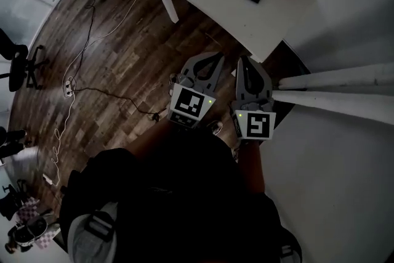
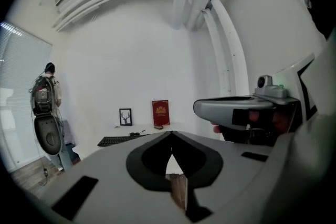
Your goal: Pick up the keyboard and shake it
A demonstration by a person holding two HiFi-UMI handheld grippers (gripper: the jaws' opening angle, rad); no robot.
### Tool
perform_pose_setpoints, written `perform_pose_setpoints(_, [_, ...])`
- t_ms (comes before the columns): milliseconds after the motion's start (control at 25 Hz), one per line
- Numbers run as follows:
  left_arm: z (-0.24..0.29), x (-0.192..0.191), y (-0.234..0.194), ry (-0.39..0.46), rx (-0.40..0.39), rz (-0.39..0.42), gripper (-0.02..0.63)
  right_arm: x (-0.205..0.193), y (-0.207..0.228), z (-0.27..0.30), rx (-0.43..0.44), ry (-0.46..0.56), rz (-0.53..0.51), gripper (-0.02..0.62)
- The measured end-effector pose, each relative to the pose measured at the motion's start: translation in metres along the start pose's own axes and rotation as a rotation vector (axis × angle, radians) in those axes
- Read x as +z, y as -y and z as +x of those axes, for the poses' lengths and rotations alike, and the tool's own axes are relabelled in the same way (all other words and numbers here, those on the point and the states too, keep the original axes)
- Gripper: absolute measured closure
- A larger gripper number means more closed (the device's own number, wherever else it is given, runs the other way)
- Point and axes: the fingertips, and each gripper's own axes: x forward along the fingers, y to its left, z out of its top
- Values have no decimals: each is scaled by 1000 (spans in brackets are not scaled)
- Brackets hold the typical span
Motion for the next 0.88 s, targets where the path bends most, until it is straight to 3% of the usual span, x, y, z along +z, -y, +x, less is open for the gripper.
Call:
perform_pose_setpoints(120, [-8, -4, -22, 4, 56, -15, 603, -1, -19, 23, 65, -10, 40, 574])
perform_pose_setpoints(480, [-42, -15, -98, 4, 255, -72, 603, 1, -79, 82, 280, 10, 24, 574])
perform_pose_setpoints(880, [-15, -23, -175, 16, 313, -171, 603, -7, -99, 156, 375, -69, -20, 574])
